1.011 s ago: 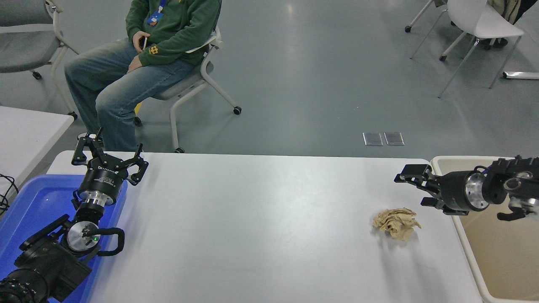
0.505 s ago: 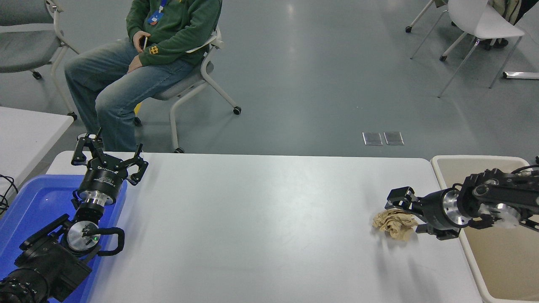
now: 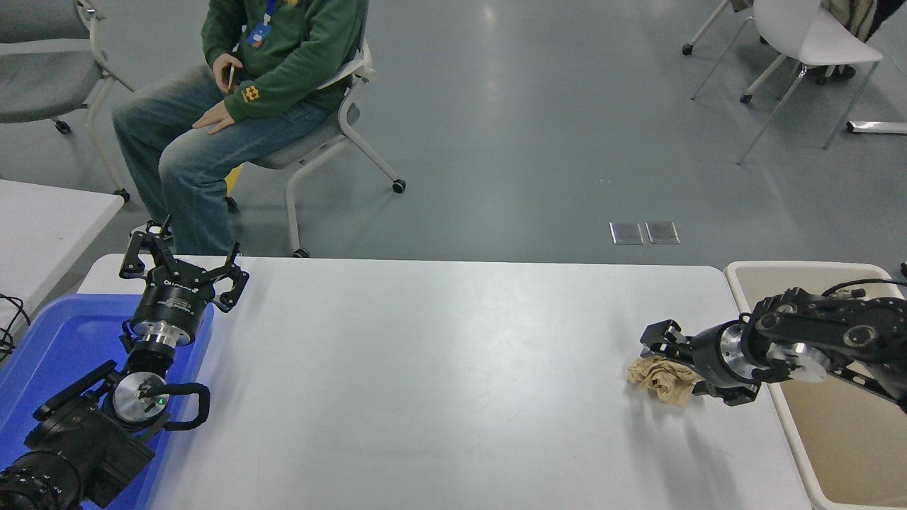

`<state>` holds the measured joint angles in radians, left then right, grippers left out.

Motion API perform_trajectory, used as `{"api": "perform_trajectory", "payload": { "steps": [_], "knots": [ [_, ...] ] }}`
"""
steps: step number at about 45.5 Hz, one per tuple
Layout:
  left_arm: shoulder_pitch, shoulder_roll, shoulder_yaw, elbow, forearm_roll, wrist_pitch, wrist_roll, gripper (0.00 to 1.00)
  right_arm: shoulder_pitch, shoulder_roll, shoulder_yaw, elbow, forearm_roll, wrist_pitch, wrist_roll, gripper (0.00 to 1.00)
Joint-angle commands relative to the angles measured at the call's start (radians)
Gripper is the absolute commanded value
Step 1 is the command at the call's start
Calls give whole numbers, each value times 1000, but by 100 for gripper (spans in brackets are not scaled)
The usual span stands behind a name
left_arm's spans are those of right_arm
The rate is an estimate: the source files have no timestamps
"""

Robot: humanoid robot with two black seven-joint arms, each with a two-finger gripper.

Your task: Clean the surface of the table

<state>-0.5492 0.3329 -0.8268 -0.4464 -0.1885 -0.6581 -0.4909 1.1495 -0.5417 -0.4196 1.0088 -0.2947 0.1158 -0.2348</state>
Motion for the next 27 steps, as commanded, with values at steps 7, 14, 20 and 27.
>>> {"api": "perform_trajectory", "payload": {
  "steps": [7, 14, 20, 27],
  "knots": [
    [0, 0, 0, 0, 0, 0, 0, 100, -42, 98, -7, -144, -6, 7, -3, 97],
    [0, 0, 0, 0, 0, 0, 0, 100, -47, 117, -11, -162, -15, 5, -3, 97],
    [0, 0, 0, 0, 0, 0, 0, 100, -56, 129, -11, -180, -17, 5, -3, 94],
    [0, 0, 0, 0, 0, 2, 0, 100, -60, 140, -13, -182, -20, 5, -3, 88]
  ]
}}
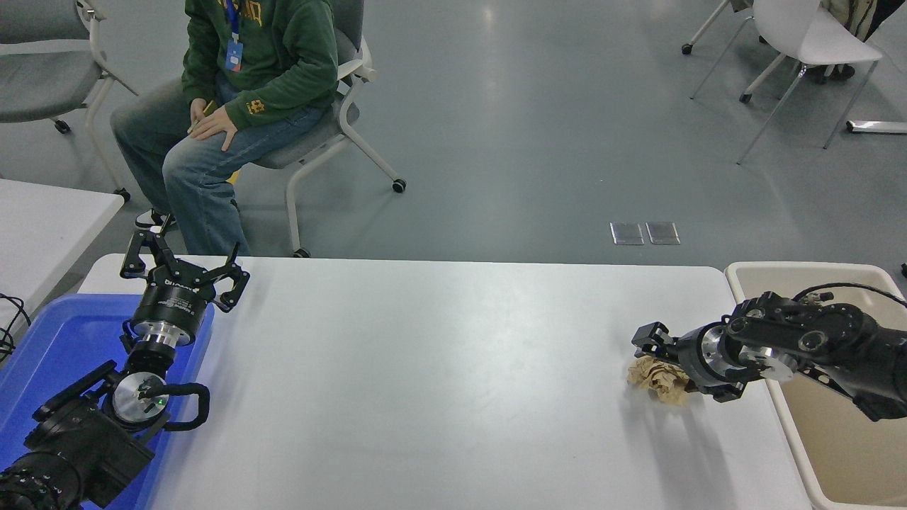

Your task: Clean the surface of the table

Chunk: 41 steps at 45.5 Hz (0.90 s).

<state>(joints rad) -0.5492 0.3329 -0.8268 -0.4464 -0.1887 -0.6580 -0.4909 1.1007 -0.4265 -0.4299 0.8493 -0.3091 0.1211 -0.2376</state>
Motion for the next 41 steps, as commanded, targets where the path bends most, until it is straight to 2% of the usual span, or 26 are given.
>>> {"api": "perform_trajectory", "payload": {
  "steps": [1, 7, 12, 21, 27, 41],
  "knots": [
    [0, 0, 0, 0, 0, 0, 0, 100, -12, 28, -3, -22, -5, 0, 0, 87],
    [0, 0, 0, 0, 0, 0, 0, 100, -13, 42, -6, -24, -16, 0, 0, 82],
    [0, 0, 0, 0, 0, 0, 0, 100, -16, 42, -7, -24, -70, 2, 0, 68],
    [0, 0, 0, 0, 0, 0, 0, 100, -10, 42, -7, -24, -97, 11, 0, 33],
    [0, 0, 0, 0, 0, 0, 0, 100, -2, 42, -9, -24, -97, 25, 1, 1],
    [0, 0, 0, 0, 0, 0, 0, 100, 50, -17, -4, -7, -79, 77, 6, 0]
  ]
}}
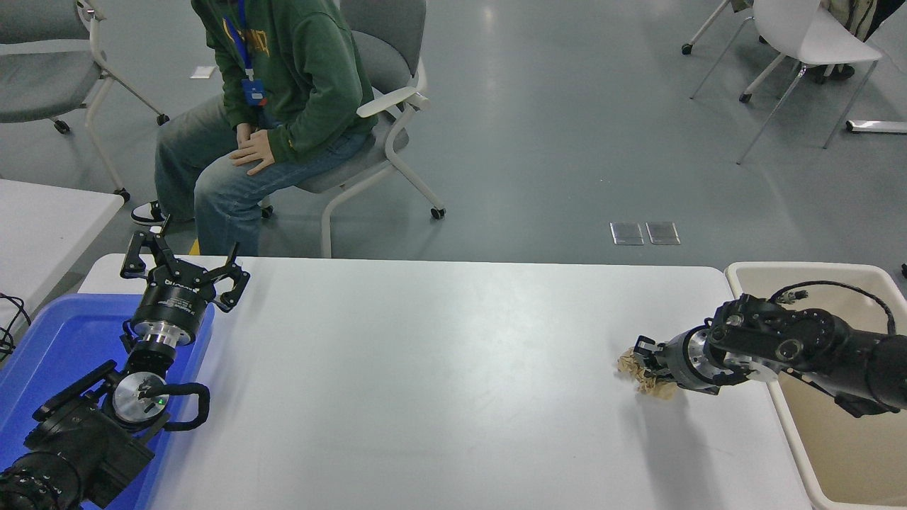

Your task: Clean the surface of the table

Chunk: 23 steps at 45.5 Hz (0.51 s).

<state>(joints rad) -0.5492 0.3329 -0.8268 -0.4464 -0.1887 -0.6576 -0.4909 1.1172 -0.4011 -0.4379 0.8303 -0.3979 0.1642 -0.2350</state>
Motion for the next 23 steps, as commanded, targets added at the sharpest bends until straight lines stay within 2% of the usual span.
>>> {"api": "perform_trajectory", "payload": {
  "steps": [1, 23],
  "knots": [
    [0, 0, 0, 0, 0, 0, 0, 100, 42, -51, 5, 16, 10, 38, 3, 0],
    [0, 0, 0, 0, 0, 0, 0, 100, 185, -306, 108, 288, 11, 78, 10, 0]
  ]
}}
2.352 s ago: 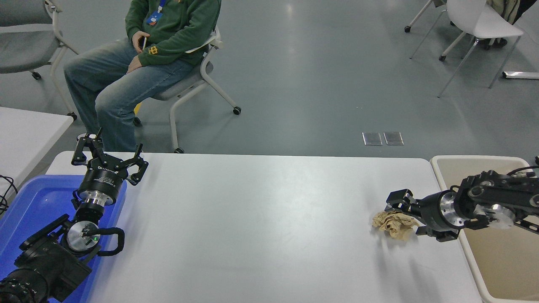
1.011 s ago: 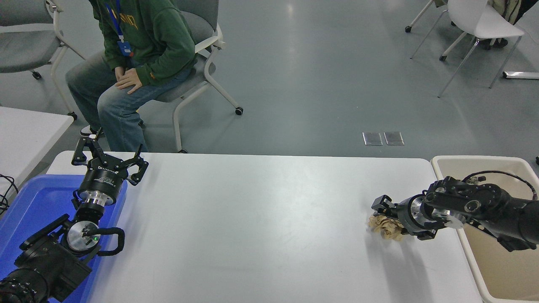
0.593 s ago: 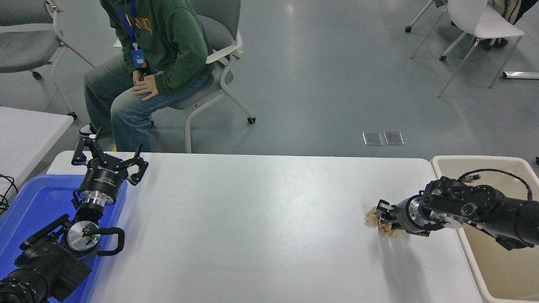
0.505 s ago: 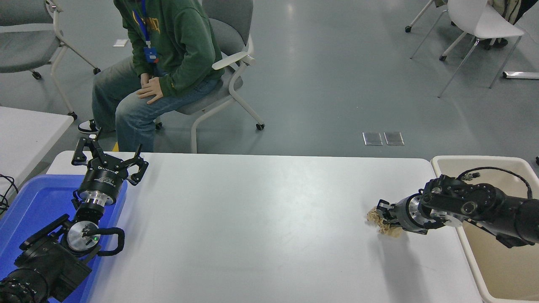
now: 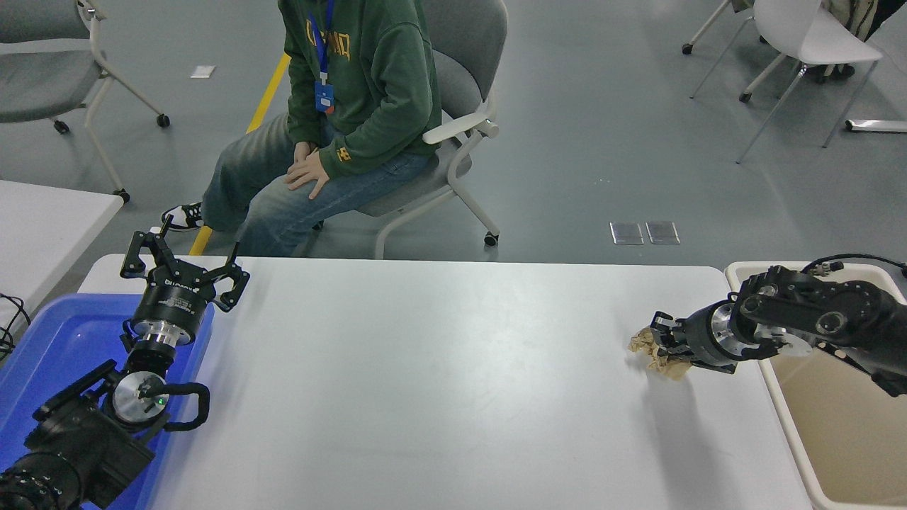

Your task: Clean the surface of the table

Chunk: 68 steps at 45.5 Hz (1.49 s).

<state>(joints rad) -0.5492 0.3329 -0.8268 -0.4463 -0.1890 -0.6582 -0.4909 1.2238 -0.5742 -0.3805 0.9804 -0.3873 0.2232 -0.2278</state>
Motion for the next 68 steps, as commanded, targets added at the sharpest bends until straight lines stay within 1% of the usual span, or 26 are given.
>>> {"api": "perform_trajectory", "payload": {
  "steps": [1, 6, 14, 26, 37, 55, 68],
  "knots": [
    [0, 0, 0, 0, 0, 0, 0, 100, 89, -148, 54, 152, 1, 19, 2, 0],
    [0, 0, 0, 0, 0, 0, 0, 100, 144, -223, 58, 218, 2, 24, 1, 0],
    [0, 0, 0, 0, 0, 0, 0, 100, 230, -334, 57, 294, 2, 70, 1, 0],
    [0, 0, 0, 0, 0, 0, 0, 100, 322, -429, 57, 342, 2, 134, 1, 0],
    [0, 0, 0, 0, 0, 0, 0, 100, 355, -451, 57, 362, 2, 148, -1, 0],
    [0, 0, 0, 0, 0, 0, 0, 100, 356, -452, 57, 371, 2, 148, -1, 0],
    [0, 0, 0, 0, 0, 2, 0, 100, 333, -441, 49, 317, 1, 134, 1, 0]
  ]
}}
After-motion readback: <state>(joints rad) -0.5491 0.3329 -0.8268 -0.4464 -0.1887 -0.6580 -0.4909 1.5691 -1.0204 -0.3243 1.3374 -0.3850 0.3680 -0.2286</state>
